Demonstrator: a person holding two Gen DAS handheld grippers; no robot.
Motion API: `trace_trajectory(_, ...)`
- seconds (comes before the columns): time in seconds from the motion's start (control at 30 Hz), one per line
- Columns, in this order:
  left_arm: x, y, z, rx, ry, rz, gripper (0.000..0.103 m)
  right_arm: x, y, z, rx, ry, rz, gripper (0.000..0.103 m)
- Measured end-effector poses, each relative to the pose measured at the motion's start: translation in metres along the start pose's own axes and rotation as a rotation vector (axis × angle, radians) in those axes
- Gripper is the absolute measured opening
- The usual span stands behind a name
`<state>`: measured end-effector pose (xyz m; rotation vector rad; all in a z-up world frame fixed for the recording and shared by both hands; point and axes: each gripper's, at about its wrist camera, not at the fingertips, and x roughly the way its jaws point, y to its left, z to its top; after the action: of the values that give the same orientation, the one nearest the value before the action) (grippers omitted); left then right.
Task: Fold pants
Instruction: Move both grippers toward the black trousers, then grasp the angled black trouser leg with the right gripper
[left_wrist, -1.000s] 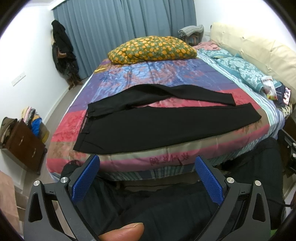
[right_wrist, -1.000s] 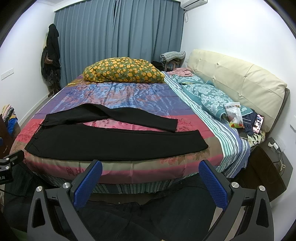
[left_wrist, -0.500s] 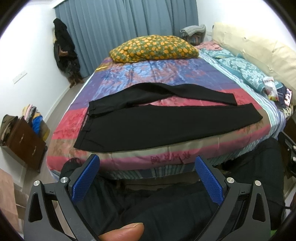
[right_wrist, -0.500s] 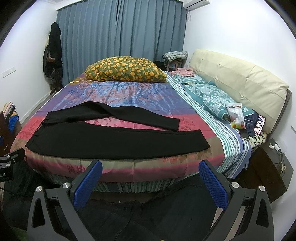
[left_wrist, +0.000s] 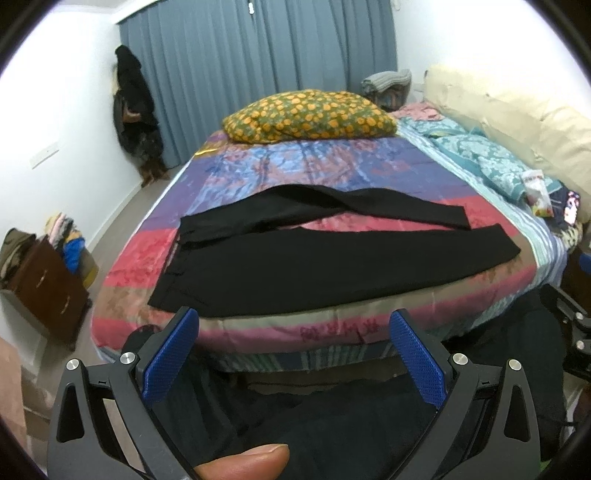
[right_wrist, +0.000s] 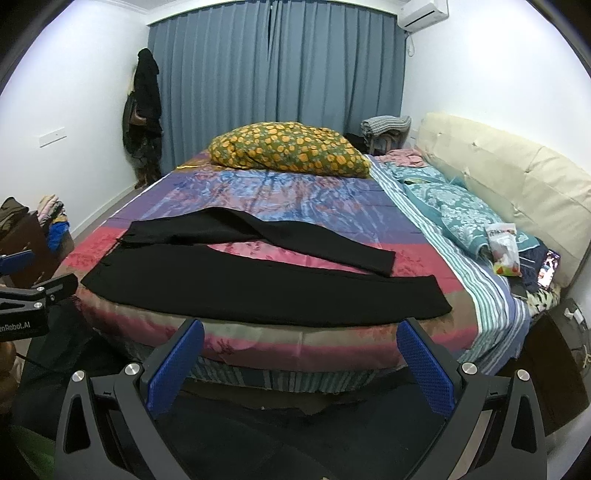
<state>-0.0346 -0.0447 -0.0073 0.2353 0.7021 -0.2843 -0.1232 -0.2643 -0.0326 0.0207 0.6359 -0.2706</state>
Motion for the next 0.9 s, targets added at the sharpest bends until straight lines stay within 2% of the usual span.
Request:
trace_trajectory(0.3, 0.002, 0.005, 0.011, 0.008, -0.039, 0.021, 0.103, 0.001, -0.005, 0.003, 0.027, -0.017, 0.045, 0.103)
trace_trajectory(0.4, 0.006, 0.013, 0.021, -0.024, -0.069, 0.058, 0.103, -0.012, -0.008, 0.009, 0.011, -0.13, 0.014, 0.103)
trace_trajectory(0.47, 0.01, 0.017, 0.03, -0.064, -0.072, 0.048, 0.103, -0.023, -0.01, 0.012, 0.015, -0.217, -0.001, 0.103)
trace_trajectory(0.53, 0.016, 0.018, 0.041, -0.097, -0.055, 0.014, 0.103, -0.033, -0.014, 0.014, 0.055, -0.337, 0.03, 0.103)
trace_trajectory(0.57, 0.017, 0.018, 0.045, -0.106, -0.055, 0.006, 0.103, -0.033, -0.017, 0.015, 0.081, -0.379, 0.074, 0.103)
trace_trajectory(0.6, 0.019, 0.017, 0.049, -0.112, -0.059, 0.003, 0.103, -0.024, -0.019, 0.018, 0.104, -0.369, 0.148, 0.103)
trace_trajectory(0.63, 0.021, 0.017, 0.052, -0.114, -0.06, 0.005, 0.103, 0.003, -0.018, 0.023, 0.123, -0.253, 0.253, 0.103)
trace_trajectory(0.67, 0.023, 0.015, 0.055, -0.114, -0.06, 0.007, 0.103, 0.025, -0.016, 0.024, 0.136, -0.139, 0.315, 0.103)
trace_trajectory(0.73, 0.028, 0.016, 0.057, -0.116, -0.052, 0.011, 0.103, 0.077, -0.012, 0.014, 0.221, 0.095, 0.393, 0.103)
trace_trajectory(0.8, 0.037, 0.015, 0.056, -0.113, -0.031, 0.024, 0.103, 0.098, -0.011, 0.0, 0.291, 0.161, 0.407, 0.103)
trace_trajectory(0.9, 0.055, 0.014, 0.05, -0.095, 0.002, 0.077, 0.103, 0.096, -0.011, 0.002, 0.239, 0.103, 0.364, 0.103)
